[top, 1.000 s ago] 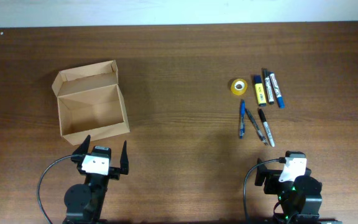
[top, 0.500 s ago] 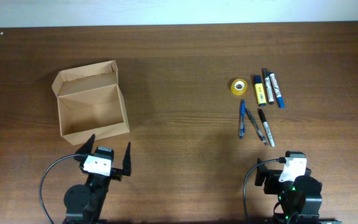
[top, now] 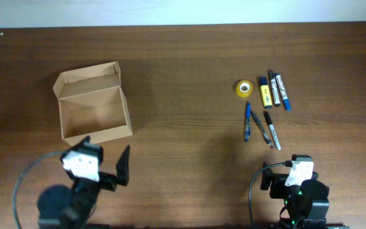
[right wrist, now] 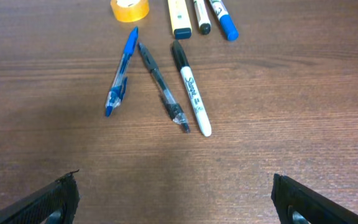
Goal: Pack container
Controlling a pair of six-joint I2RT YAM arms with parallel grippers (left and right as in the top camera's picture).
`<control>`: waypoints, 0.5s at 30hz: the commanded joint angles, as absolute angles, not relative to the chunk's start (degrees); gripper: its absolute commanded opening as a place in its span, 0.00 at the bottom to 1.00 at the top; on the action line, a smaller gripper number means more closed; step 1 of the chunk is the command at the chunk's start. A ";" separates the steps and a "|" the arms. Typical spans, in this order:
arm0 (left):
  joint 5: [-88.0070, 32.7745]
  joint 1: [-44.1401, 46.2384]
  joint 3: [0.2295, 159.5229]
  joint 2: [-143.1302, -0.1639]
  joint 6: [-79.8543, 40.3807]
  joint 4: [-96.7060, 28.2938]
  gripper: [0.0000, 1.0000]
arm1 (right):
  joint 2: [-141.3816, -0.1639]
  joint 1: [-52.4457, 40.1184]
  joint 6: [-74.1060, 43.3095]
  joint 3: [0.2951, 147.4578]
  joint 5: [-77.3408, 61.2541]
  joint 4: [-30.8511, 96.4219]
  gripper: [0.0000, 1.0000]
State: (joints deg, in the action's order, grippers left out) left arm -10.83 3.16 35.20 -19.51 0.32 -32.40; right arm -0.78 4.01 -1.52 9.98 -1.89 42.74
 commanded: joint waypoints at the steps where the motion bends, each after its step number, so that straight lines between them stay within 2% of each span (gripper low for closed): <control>1: -5.56 3.33 47.22 -36.32 -0.43 -38.50 1.00 | -0.19 4.54 -2.02 9.30 -2.55 42.63 0.99; 8: -8.95 3.33 80.18 -72.73 -0.45 -50.43 1.00 | -0.19 4.54 -2.02 9.30 -2.55 42.65 0.99; 14: -19.22 3.33 97.25 -90.70 -0.49 -49.47 1.00 | -0.19 4.54 -2.00 9.30 -2.55 42.65 0.99; 15: -19.31 3.33 98.67 -92.66 -0.69 -49.01 0.96 | -0.19 4.54 -2.02 9.30 -2.55 42.65 0.99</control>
